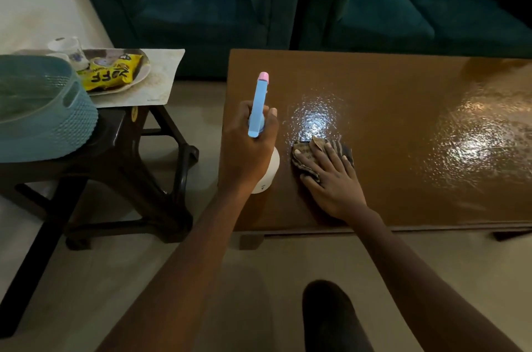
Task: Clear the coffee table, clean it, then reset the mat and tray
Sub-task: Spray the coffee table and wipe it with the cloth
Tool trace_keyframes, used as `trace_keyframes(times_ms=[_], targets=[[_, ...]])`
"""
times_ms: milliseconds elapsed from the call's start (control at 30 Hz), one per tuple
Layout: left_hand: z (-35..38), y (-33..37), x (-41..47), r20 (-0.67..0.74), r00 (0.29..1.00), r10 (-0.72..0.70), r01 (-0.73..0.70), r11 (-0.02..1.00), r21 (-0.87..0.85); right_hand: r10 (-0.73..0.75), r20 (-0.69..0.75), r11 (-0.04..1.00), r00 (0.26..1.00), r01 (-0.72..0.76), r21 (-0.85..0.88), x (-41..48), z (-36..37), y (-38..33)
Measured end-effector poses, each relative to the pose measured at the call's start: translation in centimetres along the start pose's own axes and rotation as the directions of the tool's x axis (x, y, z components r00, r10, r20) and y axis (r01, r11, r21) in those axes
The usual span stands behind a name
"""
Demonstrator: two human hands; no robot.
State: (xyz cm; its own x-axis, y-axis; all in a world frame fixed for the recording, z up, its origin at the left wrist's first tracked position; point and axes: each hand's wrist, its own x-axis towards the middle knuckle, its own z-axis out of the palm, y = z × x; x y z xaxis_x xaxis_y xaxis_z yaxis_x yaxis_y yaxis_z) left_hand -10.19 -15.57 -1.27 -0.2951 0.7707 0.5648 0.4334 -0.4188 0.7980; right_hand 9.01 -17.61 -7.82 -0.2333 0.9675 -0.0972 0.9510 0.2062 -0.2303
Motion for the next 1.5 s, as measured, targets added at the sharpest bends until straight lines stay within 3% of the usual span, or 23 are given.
trace_keyframes(times_ms=[300, 733, 933, 1033, 1133, 1267, 1400, 1500], targets=[[1.0, 0.0, -1.1, -0.091, 0.996, -0.020, 0.023, 0.999, 0.040, -0.067, 0.020, 0.997, 0.998, 0.068, -0.036, 0.2, 0.2, 0.8], [1.3, 0.0, -1.4, -0.134, 0.979, -0.157, 0.165, 0.985, 0.057, -0.121, 0.063, 0.992, 0.991, 0.123, -0.024, -0.7, 0.0, 0.4], [0.4, 2.4, -1.4, -0.031, 0.971, -0.237, 0.239, 0.961, 0.141, -0.103, 0.161, 0.994, 0.982, 0.096, 0.048, -1.7, -1.3, -0.6], [-1.3, 3.2, -0.9, 0.114, 0.946, -0.302, 0.266, 0.929, 0.258, -0.117, 0.202, 0.982, 0.972, 0.083, 0.169, -2.6, -3.7, -0.5], [-4.1, 4.9, -0.5, 0.305, 0.865, -0.399, 0.286, 0.891, 0.354, -0.074, 0.171, 0.964, 0.983, 0.027, 0.265, -3.9, -7.3, -1.2], [-7.9, 8.5, -0.2, 0.353, 0.750, -0.560, 0.366, 0.795, 0.483, -0.027, 0.080, 0.930, 0.996, -0.004, 0.367, -4.0, -12.7, -3.1], [-9.4, 13.1, 2.5, 0.317, 0.807, -0.498, 0.282, 0.797, 0.534, -0.046, 0.017, 0.914, 0.999, 0.035, 0.404, -2.4, -18.6, -5.0], [-9.9, 15.5, 5.2, 0.306, 0.850, -0.429, 0.143, 0.746, 0.650, -0.096, -0.010, 0.901, 0.995, 0.091, 0.424, -1.3, -21.9, -6.7]])
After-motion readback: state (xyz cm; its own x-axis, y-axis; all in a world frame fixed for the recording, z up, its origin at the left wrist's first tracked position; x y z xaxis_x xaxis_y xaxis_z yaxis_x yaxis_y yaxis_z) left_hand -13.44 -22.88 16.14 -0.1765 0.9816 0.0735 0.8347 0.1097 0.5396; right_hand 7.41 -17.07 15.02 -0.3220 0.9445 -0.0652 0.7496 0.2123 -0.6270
